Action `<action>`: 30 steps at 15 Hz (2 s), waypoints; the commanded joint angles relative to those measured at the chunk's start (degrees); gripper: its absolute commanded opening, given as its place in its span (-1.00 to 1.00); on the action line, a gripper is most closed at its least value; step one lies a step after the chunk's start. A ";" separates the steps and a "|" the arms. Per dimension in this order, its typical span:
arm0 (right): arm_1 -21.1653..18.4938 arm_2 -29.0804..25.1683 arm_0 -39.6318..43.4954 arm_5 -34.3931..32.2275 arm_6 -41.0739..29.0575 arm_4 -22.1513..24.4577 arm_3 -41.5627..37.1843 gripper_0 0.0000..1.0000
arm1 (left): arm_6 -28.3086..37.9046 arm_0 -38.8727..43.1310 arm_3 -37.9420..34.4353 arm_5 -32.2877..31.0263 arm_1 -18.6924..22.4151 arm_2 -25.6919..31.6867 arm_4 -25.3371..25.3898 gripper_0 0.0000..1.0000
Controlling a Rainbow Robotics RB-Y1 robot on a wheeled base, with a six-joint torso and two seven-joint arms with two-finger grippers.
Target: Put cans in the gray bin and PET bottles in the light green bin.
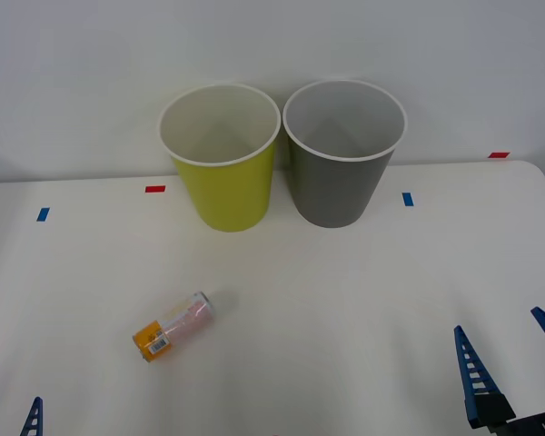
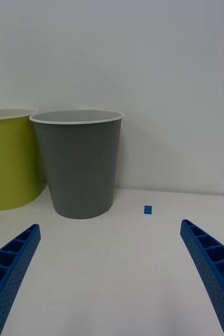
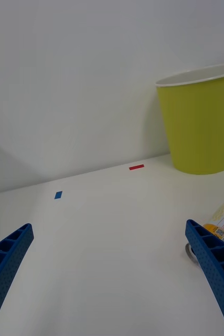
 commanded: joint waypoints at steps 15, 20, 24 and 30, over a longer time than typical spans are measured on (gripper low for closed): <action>0.00 0.00 0.00 0.00 0.00 0.00 0.00 0.84 | 0.00 0.00 0.00 0.00 0.00 0.00 0.00 1.00; 0.00 0.00 0.00 0.00 0.00 0.00 0.00 0.84 | 0.00 0.00 0.00 0.00 0.00 0.00 0.00 1.00; 0.00 0.00 0.00 0.00 0.00 0.00 0.00 0.84 | 0.00 0.00 0.00 0.00 0.00 0.00 0.00 1.00; 0.00 0.00 0.00 0.00 0.00 0.00 0.00 0.84 | 0.00 0.00 0.00 0.00 0.00 0.00 0.00 1.00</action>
